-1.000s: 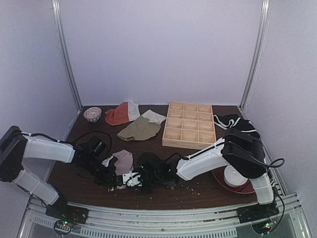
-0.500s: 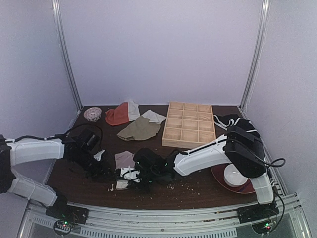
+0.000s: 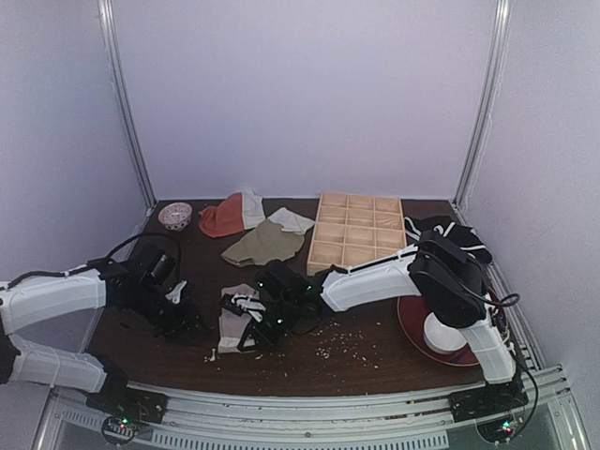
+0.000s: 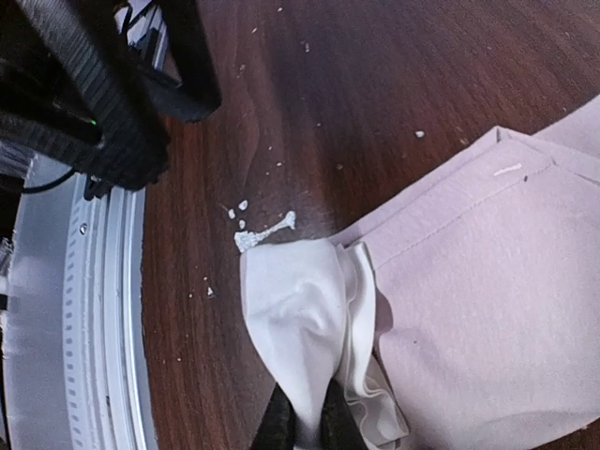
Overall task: Roll the underwear
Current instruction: Roll the underwear at the center of the board.
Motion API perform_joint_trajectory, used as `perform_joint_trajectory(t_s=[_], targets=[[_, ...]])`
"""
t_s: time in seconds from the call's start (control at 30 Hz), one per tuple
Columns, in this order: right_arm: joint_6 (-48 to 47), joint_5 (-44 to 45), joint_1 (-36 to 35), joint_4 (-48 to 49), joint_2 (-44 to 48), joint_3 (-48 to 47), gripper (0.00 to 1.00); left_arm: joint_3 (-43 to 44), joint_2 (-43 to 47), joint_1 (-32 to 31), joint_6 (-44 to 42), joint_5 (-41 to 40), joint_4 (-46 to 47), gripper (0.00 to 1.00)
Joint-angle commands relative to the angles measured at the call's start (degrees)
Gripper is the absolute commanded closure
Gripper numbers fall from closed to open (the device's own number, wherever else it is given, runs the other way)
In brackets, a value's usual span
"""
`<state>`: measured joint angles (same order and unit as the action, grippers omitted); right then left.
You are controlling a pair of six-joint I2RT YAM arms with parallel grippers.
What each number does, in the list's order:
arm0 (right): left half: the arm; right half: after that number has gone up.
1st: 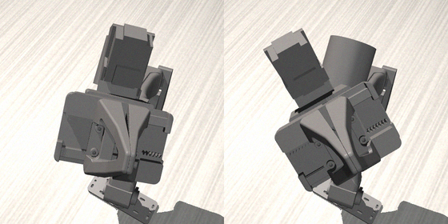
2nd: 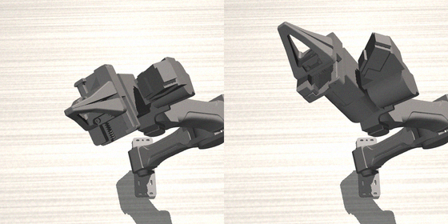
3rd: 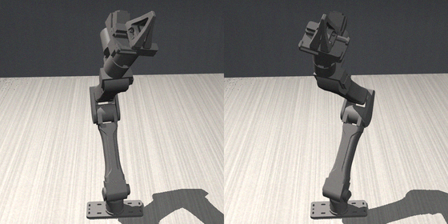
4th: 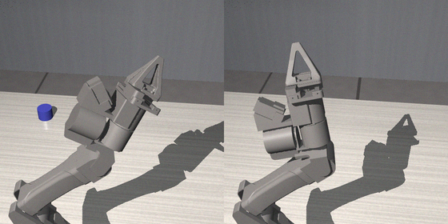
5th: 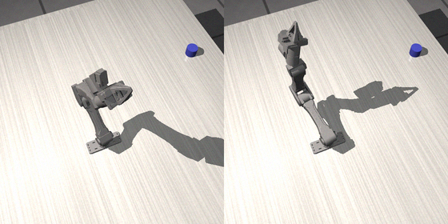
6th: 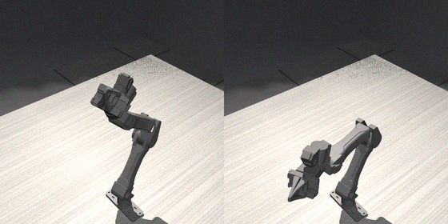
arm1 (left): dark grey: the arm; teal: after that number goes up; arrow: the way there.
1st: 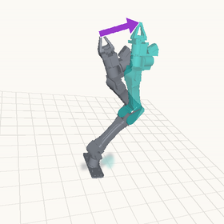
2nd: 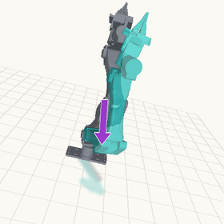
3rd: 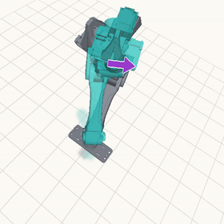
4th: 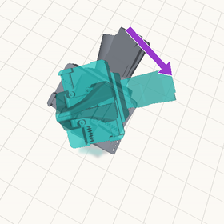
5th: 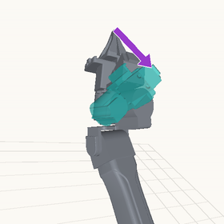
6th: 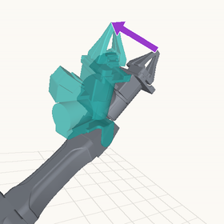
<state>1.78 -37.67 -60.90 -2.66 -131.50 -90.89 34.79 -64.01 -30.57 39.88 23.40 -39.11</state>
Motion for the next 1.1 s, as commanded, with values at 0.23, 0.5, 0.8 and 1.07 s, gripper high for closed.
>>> perform_joint_trajectory(t_s=[0.23,0.5,0.8,1.07], targets=[[17.6,-6.3,2.6,-0.3,-4.2,0.2,1.0,-3.5,2.3,0.4,2.2,0.6,3.5,0.55],[23.6,-8.8,3.8,-0.2,-5.4,0.0,1.0,-6.7,1.9,0.4,4.3,1.5,10.5,0.54],[23.2,-8.3,3.8,-3.0,-5.4,-0.8,1.0,-6.7,-1.3,-0.6,5.5,2.9,18.5,0.54],[22.0,-8.0,3.8,-4.7,-5.4,-1.2,1.0,-5.3,-7.8,-2.9,2.8,1.8,23.4,0.58]])
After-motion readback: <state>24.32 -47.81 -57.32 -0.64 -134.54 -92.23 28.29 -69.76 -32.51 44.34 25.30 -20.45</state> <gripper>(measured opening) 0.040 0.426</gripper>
